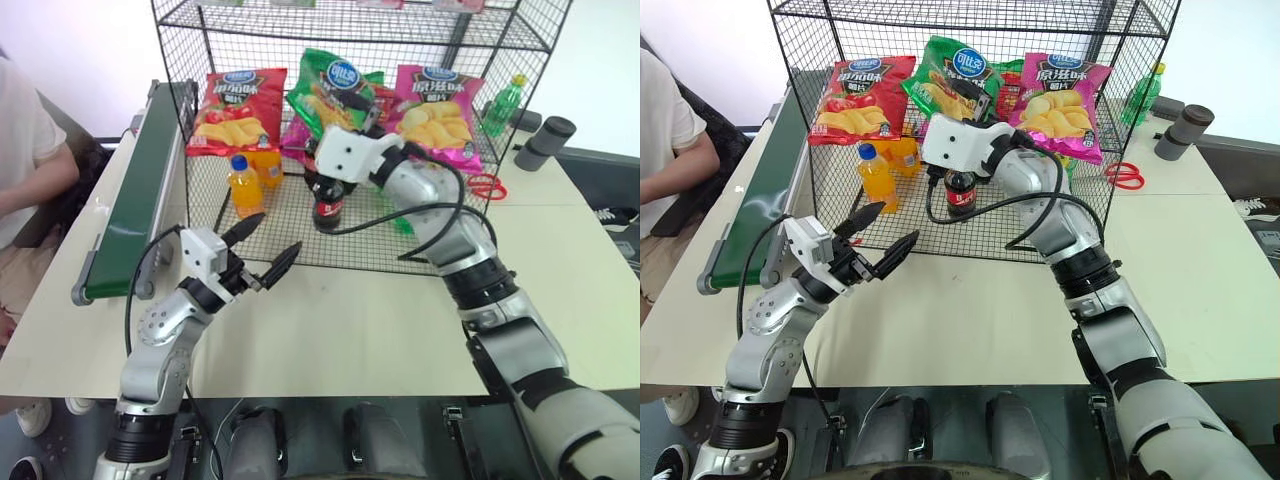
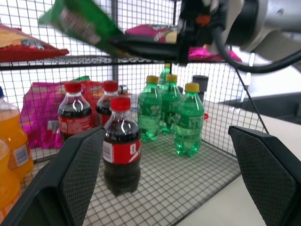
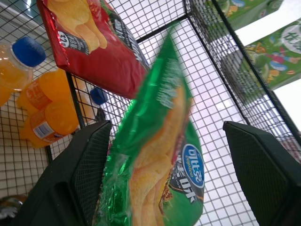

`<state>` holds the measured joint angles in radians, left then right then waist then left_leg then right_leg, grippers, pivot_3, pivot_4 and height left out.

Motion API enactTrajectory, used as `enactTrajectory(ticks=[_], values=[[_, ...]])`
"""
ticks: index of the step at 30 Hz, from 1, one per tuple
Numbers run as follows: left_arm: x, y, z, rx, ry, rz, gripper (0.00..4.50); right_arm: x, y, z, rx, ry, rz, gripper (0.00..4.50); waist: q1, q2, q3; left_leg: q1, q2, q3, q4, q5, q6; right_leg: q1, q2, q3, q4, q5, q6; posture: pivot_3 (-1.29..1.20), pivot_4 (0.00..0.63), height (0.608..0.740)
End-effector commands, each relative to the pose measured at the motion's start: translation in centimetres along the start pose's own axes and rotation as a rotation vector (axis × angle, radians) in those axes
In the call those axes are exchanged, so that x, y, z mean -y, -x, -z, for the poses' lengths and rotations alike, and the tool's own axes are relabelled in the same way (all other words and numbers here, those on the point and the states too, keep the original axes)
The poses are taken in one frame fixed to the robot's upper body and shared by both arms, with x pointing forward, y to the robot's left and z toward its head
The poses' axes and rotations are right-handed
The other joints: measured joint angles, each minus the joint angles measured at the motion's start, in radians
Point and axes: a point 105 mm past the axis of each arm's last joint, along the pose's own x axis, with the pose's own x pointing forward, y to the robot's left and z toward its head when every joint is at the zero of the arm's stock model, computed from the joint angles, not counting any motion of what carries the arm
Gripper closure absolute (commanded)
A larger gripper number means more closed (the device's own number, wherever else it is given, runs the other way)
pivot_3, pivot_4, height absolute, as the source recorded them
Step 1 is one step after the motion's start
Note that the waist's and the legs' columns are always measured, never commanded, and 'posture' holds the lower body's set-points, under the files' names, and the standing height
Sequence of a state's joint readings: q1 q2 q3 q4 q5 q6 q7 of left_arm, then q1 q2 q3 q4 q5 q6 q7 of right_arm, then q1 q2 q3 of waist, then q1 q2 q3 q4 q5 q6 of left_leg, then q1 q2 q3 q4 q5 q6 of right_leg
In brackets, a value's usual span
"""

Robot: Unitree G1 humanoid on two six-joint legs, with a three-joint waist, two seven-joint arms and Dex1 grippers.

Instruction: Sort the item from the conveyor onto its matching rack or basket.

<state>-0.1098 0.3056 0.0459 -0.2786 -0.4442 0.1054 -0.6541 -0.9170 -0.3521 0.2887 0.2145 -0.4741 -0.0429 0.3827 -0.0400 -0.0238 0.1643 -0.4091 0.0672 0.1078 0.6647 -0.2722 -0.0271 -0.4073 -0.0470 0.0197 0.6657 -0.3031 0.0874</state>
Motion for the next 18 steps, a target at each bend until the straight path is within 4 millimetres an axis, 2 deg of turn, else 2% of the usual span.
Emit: enactTrajectory(ticks=[1, 5, 7, 10, 12, 15, 18], values=[[0.5, -0.1, -1.2, 0.038, -0.039, 0.020, 0.00, 0.9, 0.9, -1.3, 0.066, 0.029, 0.011, 0.54, -0.002, 0.000, 0.000, 0.000, 0.000, 0.000, 0.000, 0.000, 0.000, 0.000, 0.000, 0.000, 0.000, 0.000, 0.000, 0.00, 0.150, 0.740], [0.6, -0.2, -1.2, 0.043, -0.031, 0.016, 0.00, 1.3, 1.4, -1.8, 0.094, 0.001, 0.028, 0.54, -0.006, 0.000, 0.000, 0.000, 0.001, -0.001, 0.000, 0.000, 0.000, 0.000, 0.001, 0.000, 0.001, 0.000, 0.000, 0.00, 0.150, 0.740], [0.6, -0.3, -1.1, 0.042, -0.031, 0.019, 0.00, 0.8, 1.3, -1.6, 0.095, 0.016, 0.009, 0.54, -0.005, 0.000, 0.000, 0.000, 0.001, -0.001, 0.000, 0.000, 0.000, 0.000, 0.001, 0.000, 0.001, 0.000, 0.000, 0.00, 0.150, 0.740], [0.7, -0.5, -1.1, 0.046, -0.032, 0.026, 0.00, 0.6, 0.8, 0.1, 0.029, -0.002, 0.017, 0.54, -0.004, 0.000, 0.000, 0.000, 0.000, -0.001, 0.000, 0.000, 0.000, 0.000, 0.001, 0.000, 0.001, 0.000, 0.000, 0.00, 0.150, 0.740], [0.7, -0.6, -1.1, 0.047, -0.032, 0.028, 0.00, 1.2, 0.3, 0.7, 0.018, -0.042, 0.046, 0.54, -0.003, 0.000, 0.000, 0.000, 0.000, 0.000, 0.000, 0.000, 0.000, 0.000, 0.001, 0.000, 0.001, 0.000, 0.000, 0.00, 0.150, 0.740], [0.7, -0.6, -1.2, 0.051, -0.027, 0.028, 0.00, 1.7, 0.1, 1.0, 0.013, -0.043, 0.059, 0.54, -0.004, 0.000, 0.000, 0.000, 0.000, 0.000, 0.000, 0.000, 0.000, 0.000, 0.001, 0.000, 0.001, 0.000, 0.000, 0.00, 0.150, 0.740], [0.6, -0.5, -1.2, 0.046, -0.031, 0.021, 0.00, 1.0, 0.5, 1.0, 0.030, -0.054, 0.025, 0.54, -0.003, 0.000, 0.000, 0.000, 0.000, 0.000, 0.000, 0.000, 0.000, 0.000, 0.001, 0.000, 0.000, 0.000, 0.000, 0.00, 0.150, 0.740]])
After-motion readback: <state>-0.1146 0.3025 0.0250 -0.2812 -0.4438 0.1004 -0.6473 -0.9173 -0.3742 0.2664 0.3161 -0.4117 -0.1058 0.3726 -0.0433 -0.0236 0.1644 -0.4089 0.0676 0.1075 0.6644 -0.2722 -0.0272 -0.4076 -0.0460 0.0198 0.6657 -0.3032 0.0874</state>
